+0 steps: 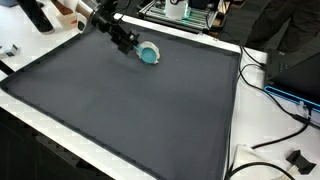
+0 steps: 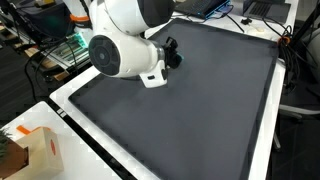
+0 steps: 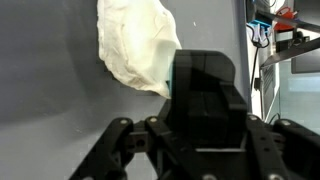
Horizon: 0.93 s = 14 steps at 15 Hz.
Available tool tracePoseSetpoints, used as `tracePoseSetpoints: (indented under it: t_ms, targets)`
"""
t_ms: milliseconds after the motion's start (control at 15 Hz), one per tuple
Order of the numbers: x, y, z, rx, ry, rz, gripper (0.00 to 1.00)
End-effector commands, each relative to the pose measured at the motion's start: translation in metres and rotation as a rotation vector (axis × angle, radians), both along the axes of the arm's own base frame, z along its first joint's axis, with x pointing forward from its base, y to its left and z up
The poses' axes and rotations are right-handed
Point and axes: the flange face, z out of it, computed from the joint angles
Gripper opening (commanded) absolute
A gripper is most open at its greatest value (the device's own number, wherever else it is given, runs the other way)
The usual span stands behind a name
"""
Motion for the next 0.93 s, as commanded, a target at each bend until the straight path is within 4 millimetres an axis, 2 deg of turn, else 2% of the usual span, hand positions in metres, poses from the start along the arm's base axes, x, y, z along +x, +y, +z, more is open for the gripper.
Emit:
tracePoseSetpoints:
  t_ms: [0, 533, 867]
  targets:
    - [-0.010, -0.008, -0.019, 0.020, 0.013, 0.097, 0.25]
    - [-0.023, -0.028, -0.031, 0.148, -0.089, 0.194, 0.25]
    - [-0.023, -0.029, -0.038, 0.149, -0.104, 0.236, 0.25]
